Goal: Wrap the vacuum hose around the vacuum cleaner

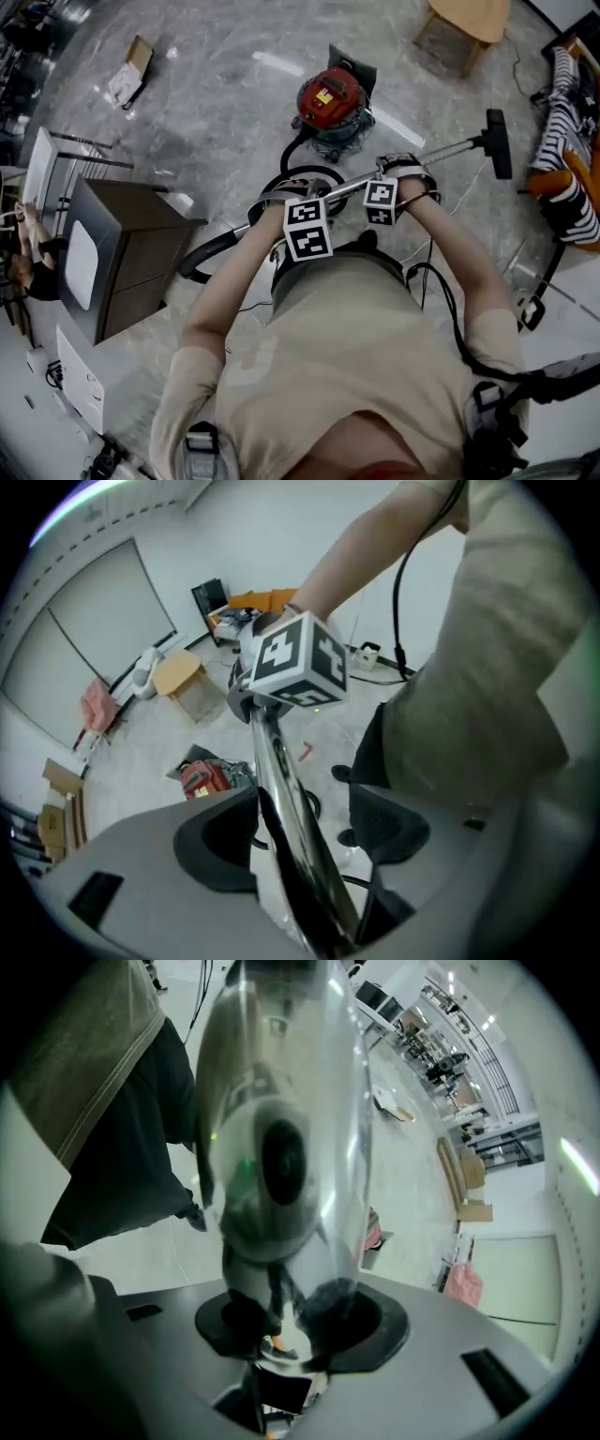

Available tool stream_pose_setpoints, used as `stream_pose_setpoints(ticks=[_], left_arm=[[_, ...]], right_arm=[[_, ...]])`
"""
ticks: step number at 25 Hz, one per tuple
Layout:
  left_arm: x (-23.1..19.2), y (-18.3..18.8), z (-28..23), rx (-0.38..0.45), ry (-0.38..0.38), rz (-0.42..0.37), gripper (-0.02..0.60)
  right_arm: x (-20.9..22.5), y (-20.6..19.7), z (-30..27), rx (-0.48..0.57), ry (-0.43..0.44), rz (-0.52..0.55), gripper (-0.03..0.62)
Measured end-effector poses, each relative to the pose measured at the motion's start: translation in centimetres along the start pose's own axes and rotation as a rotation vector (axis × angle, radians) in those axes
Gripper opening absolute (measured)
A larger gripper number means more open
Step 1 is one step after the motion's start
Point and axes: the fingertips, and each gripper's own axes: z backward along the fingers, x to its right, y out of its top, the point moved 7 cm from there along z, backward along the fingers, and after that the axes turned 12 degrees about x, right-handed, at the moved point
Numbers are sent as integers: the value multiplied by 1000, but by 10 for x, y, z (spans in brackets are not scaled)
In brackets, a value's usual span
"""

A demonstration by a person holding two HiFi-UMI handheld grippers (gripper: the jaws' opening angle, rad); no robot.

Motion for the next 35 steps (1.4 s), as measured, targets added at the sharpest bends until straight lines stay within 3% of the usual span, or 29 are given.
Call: stream_pose_setpoints(ticks=[3,9,11,13,15,20,23,25,26,31,35], left_arm=[[-12,-1,-36,-89,20,129,293],[-28,-55,-85,-313,-80,353,290],[-29,-67,-96,-290,-120,463,280],[-33,-75,-103,-213,-147,579,197],[-38,-83,-104,-144,-182,654,169],[-61,-96,-121,-41,-239,683,156],[-91,-108,-117,0,-129,602,76],[-120,-113,-108,35,-60,557,63],[-129,-115,-103,46,-65,564,61],[-156,-119,-74,71,-181,675,61],[-169,-113,-74,101,-204,669,61]], right_arm=[[14,-11,-2,33,-29,91,150],[50,-2,-2,72,-69,262,152],[57,-1,-4,77,-64,307,152],[65,2,-8,81,-50,338,152],[71,5,-13,77,-19,364,152],[93,3,-37,33,58,412,152],[120,11,-46,16,58,408,153],[144,17,-46,25,14,394,153],[157,20,-44,41,-19,370,154],[207,22,-22,160,-207,95,246],[218,12,-12,244,-310,-40,288]])
